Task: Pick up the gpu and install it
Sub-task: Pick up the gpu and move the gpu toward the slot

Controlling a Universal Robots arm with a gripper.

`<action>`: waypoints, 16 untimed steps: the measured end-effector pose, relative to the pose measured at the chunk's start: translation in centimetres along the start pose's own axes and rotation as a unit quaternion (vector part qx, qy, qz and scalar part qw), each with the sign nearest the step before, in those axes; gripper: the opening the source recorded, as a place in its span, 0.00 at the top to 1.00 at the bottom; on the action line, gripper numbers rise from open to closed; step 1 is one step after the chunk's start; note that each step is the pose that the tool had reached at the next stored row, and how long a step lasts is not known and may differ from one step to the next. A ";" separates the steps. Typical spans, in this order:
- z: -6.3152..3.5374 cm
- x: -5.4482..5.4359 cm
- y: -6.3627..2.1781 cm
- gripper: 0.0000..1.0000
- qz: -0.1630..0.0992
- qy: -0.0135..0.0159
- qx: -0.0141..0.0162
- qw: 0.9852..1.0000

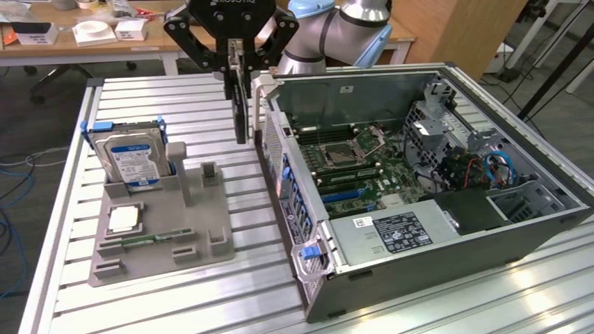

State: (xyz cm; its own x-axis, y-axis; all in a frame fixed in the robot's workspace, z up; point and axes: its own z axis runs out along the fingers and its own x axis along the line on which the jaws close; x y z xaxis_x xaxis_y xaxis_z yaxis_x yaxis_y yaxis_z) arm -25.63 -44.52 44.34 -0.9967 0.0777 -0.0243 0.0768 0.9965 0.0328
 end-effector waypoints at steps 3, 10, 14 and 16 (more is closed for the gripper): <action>0.01 -0.1 0.01 0.74 0.000 0.000 0.000 1.000; 0.01 -0.4 0.03 0.74 0.000 0.000 0.000 1.000; 0.02 -0.6 0.05 0.74 0.000 0.000 0.000 1.000; 0.02 -0.8 0.06 0.74 0.000 0.000 0.000 1.000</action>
State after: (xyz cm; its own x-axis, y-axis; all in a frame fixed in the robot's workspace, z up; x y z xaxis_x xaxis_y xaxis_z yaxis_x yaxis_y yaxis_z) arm -24.87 -44.52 44.34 -0.9967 0.0777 -0.0243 0.0768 0.9965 0.0329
